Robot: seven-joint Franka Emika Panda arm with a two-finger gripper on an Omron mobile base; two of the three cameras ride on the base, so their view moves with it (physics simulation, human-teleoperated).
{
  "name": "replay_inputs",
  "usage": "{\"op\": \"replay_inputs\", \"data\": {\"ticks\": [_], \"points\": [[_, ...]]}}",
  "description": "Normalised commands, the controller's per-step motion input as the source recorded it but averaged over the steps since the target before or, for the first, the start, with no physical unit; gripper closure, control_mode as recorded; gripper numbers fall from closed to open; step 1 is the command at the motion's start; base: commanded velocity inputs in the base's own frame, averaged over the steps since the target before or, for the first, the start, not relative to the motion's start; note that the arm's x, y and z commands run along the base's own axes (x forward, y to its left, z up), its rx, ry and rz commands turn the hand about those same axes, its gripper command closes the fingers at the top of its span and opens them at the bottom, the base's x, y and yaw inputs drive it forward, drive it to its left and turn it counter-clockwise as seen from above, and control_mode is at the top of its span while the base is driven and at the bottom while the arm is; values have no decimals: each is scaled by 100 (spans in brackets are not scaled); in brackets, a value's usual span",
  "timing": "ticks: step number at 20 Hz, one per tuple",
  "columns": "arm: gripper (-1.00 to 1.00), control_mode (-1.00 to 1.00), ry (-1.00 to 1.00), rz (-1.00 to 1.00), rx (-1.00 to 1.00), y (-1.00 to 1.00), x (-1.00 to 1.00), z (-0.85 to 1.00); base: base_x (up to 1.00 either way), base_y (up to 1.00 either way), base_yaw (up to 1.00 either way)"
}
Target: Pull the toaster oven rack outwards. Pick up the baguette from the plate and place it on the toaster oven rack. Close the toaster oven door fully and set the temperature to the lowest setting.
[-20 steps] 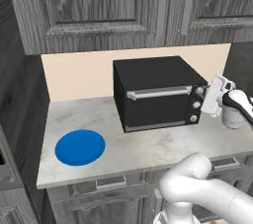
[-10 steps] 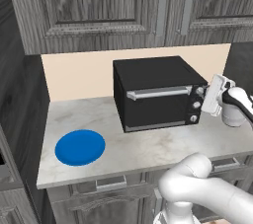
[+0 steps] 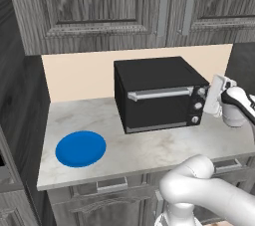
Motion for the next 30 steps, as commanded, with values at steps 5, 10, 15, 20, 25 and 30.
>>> {"op": "replay_inputs", "data": {"ticks": [5,10,15,20,25,30], "points": [[100,-100,0,-4,-12,0,0,-1,0,0,0],[100,-100,0,-4,-8,0,0,-1,0,0,0],[100,-100,0,-4,-8,0,0,-3,0,0,0],[100,-100,0,-5,-8,0,0,-8,0,0,0],[100,-100,-2,-6,-9,0,0,-5,0,0,0],[100,-100,-3,-6,-9,0,0,-2,0,0,0]]}}
